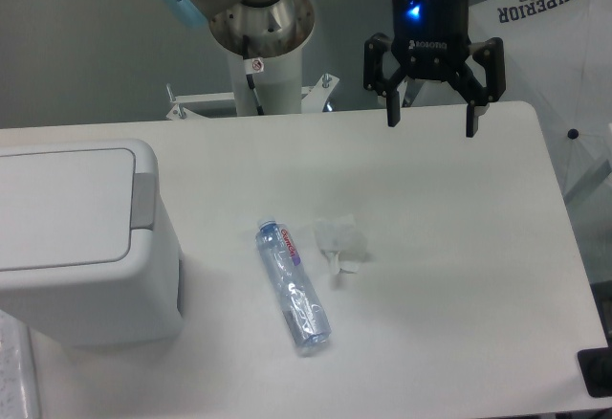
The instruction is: Open the trash can
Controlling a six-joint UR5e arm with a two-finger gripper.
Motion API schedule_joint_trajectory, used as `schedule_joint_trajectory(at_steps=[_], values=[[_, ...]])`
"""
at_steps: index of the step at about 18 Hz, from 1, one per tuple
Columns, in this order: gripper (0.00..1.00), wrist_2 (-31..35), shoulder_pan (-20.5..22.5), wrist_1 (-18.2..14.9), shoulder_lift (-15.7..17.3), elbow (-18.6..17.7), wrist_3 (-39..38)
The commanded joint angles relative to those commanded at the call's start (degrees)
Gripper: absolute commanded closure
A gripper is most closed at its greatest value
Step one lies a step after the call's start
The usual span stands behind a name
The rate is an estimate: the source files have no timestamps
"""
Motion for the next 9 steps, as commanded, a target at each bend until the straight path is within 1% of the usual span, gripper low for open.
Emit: schedule_joint_trajectory(at_steps=[7,9], values=[[0.00,-0.2,-0.3,-0.1,0.4,-0.1,-0.1],[0.00,-1.2,-0.8,-0.1,0.3,-0.1,-0.1]])
